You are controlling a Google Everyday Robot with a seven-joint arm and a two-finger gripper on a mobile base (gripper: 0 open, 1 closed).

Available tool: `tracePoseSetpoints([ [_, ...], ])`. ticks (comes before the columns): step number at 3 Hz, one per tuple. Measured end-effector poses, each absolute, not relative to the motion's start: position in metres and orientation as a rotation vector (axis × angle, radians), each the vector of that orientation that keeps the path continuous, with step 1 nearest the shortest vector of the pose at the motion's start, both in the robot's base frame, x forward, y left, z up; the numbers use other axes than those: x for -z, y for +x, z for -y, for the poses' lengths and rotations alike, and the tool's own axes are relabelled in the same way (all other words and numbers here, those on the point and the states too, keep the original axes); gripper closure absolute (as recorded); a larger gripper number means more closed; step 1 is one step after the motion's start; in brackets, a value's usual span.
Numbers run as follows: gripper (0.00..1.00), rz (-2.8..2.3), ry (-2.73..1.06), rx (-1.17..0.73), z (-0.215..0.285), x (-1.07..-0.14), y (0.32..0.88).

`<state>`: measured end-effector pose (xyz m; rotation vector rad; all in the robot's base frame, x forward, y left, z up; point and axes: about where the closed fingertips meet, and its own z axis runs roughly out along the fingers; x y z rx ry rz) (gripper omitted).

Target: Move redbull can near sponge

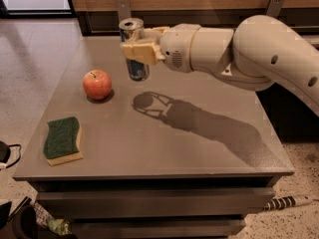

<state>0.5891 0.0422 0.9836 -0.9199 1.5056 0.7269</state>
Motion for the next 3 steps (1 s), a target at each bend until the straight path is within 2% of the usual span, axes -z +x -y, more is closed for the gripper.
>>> tracePoseSetpoints([
  [3, 1.0, -1.376, -1.097, -0.845, -0.13, -0.904, 0.507],
])
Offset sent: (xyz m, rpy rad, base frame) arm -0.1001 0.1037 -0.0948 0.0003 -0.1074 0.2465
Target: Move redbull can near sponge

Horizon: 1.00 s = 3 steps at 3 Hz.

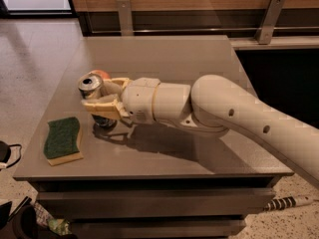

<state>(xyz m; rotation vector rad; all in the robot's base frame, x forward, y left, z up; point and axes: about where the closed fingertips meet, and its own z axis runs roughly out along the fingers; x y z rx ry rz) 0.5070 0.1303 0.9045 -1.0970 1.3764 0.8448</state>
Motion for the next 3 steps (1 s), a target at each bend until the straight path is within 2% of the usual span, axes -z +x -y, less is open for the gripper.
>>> tracePoseSetpoints([
  [1, 1.0, -1.374, -1.11, -0.887, -0.1396, -0.883, 0.5008],
  [2, 0.84, -1.375, -1.11, -0.892, -0.1401, -0.8828, 0.5004],
  [3, 0.61, -1.375, -1.11, -0.892, -0.1401, -0.8835, 0.5004],
])
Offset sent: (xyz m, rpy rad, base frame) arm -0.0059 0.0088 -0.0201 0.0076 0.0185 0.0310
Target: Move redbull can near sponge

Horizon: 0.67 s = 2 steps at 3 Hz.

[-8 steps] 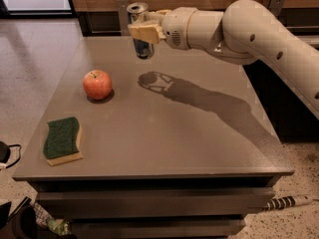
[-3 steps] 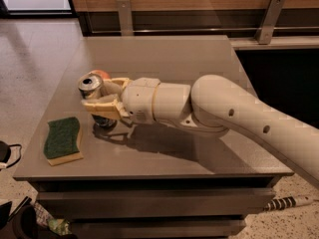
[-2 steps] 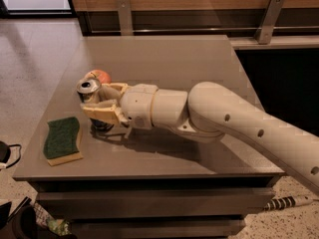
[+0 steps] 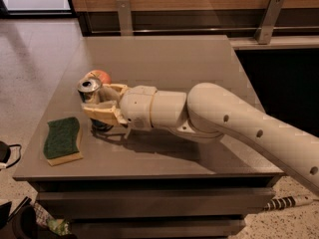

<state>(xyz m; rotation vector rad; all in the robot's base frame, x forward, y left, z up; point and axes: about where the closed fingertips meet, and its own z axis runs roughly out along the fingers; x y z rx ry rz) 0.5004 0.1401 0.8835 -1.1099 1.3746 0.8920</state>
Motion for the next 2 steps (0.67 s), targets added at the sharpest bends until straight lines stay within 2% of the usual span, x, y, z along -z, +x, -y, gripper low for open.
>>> tracePoseSetpoints([
  [1, 0.3, -1.374, -1.111, -0.893, -0.1409, -0.8837, 0.4999],
  [2, 0.07, -1.372, -1.114, -0.894, -0.1424, -0.8841, 0.499],
])
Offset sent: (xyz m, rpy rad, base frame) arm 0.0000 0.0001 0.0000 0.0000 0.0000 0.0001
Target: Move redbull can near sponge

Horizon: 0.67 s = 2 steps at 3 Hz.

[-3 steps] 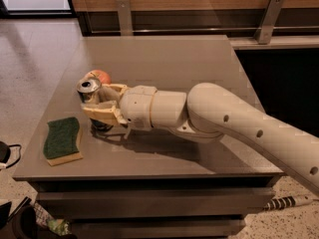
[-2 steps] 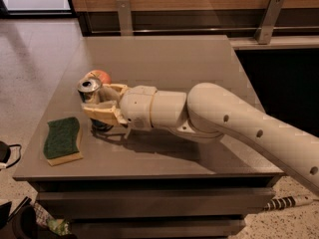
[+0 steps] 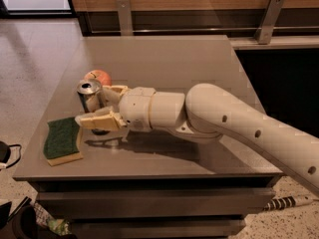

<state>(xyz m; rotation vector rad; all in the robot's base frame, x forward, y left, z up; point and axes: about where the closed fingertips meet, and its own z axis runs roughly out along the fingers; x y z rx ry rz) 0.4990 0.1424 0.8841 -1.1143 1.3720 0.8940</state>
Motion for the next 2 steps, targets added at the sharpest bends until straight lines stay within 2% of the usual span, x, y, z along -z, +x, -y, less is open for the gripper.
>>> tracePoseSetpoints([
  [1, 0.0, -1.371, -1.117, -0.895, -0.1437, -0.8844, 0.4983],
  [2, 0.0, -1.371, -1.117, -0.895, -0.1437, -0.8844, 0.4982],
])
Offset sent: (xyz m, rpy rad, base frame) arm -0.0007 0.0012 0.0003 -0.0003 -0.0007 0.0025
